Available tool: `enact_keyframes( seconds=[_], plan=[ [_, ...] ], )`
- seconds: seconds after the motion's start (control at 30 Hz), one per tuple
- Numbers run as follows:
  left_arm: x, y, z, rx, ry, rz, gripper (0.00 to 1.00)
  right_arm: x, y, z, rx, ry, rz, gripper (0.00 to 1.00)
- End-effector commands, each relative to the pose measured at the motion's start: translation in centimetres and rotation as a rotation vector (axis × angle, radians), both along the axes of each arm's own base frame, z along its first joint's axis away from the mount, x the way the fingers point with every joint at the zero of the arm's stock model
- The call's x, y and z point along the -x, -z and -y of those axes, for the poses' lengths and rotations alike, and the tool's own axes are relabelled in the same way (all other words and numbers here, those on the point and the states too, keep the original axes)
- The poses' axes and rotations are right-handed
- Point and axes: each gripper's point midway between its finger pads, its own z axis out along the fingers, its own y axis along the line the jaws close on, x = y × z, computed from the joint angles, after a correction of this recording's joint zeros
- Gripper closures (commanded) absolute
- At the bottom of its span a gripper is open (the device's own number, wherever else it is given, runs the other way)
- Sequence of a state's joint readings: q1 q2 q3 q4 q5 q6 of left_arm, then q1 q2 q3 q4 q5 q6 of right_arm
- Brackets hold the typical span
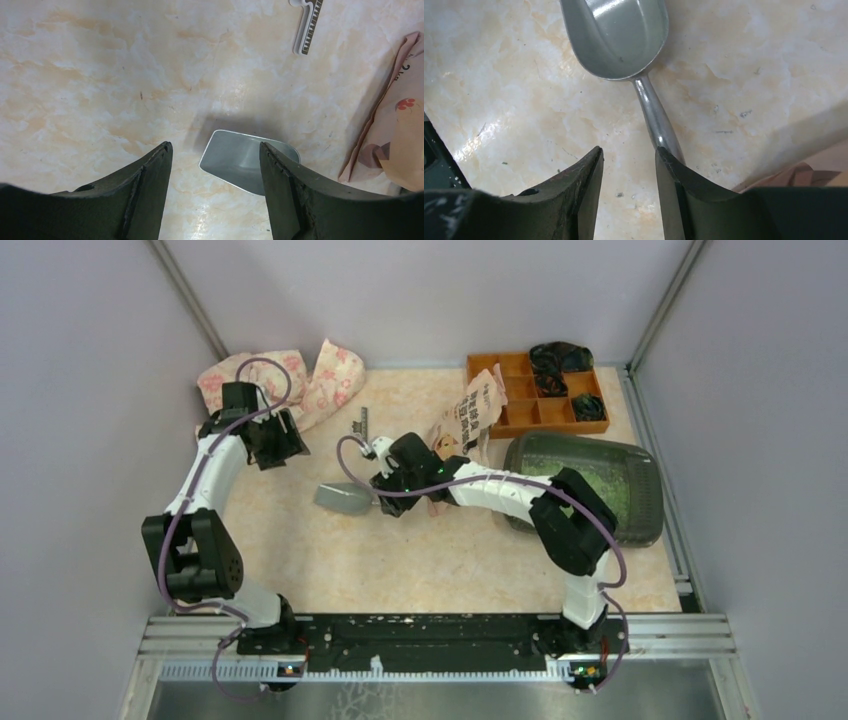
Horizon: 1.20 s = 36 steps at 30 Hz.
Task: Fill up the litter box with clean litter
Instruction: Adjust the spatula at the center of the board, then pick up the spatula from the center of the board.
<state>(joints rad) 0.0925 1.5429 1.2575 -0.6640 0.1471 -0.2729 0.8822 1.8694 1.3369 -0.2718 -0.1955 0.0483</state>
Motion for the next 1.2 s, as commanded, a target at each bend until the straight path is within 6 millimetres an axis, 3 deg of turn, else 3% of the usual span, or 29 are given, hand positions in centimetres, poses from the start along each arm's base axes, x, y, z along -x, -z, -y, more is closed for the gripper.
enact_keyframes(
  seconds=[0.0, 0.3, 0.5, 0.7, 0.8, 0.9, 1.17],
  plan=[
    [-0.4, -0.2, 0.6, 0.038, 0.013, 0.023, 0.29, -1.2, -1.9, -2.8, -0.136, -0.071, 0.105, 0.58],
    [-0.5, -0.8, 0.7, 0.039, 0.028, 0.037, 0.29, -4.1, -2.7, -3.8, -0.135, -0.160, 0.232, 0.55],
    [-0.4, -0.7, 0.7, 0.039, 0.035, 0.035, 0.29, -1.9, -1.0, -3.6, -0.100, -0.359, 0.172, 0.49],
    [-0.3, -0.2, 1.2, 0.059, 0.042, 0.025, 0.29, -2.0, 0.7, -2.7, -0.029, -0.358, 0.168, 0.43],
    [-0.3, 0.1, 1.2, 0.063, 0.045, 0.024, 0.29, -1.7, 0.9, -3.3, -0.015, -0.366, 0.182, 0.26],
    [-0.3, 0.2, 1.2, 0.061, 0.042, 0.022, 0.29, -1.7, 1.7, -4.1, 0.027, -0.370, 0.206, 0.22],
    [-0.1, 0.2, 1.1, 0.053, 0.047, 0.022, 0.29, -2.0, 2.8, -5.4, 0.043, -0.378, 0.186, 0.55]
  ],
)
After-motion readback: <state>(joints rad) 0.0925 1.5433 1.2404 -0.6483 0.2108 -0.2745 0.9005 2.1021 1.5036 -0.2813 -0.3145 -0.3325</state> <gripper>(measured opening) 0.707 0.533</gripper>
